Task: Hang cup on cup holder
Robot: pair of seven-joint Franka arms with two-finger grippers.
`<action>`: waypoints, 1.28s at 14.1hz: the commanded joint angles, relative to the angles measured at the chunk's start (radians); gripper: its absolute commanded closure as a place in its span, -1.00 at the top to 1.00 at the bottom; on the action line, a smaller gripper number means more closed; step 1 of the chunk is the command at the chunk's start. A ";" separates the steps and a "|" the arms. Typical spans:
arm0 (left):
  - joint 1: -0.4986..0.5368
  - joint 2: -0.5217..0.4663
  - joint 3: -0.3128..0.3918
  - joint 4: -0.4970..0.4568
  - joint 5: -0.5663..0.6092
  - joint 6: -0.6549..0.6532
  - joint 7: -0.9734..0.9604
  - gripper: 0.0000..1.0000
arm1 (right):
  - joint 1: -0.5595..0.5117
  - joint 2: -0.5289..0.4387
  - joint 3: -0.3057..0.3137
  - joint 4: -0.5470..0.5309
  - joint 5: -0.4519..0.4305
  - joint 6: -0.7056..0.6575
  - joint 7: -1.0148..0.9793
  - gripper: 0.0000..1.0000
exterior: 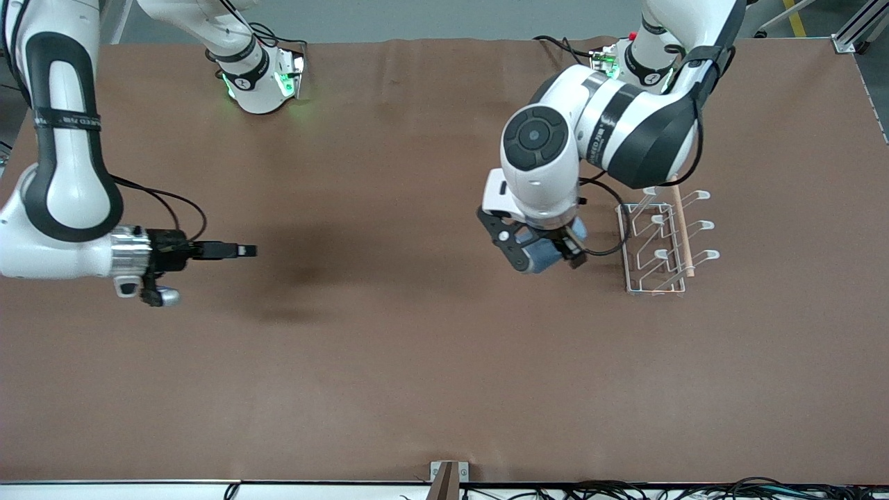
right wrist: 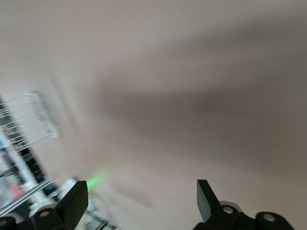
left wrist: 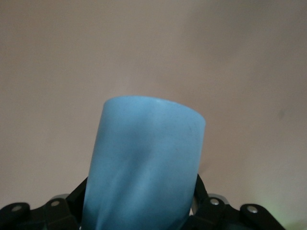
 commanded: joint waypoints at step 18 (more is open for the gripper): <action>0.076 0.010 -0.003 -0.377 0.561 -0.209 0.249 -0.49 | -0.075 -0.075 -0.074 0.557 -0.632 -0.166 0.015 1.00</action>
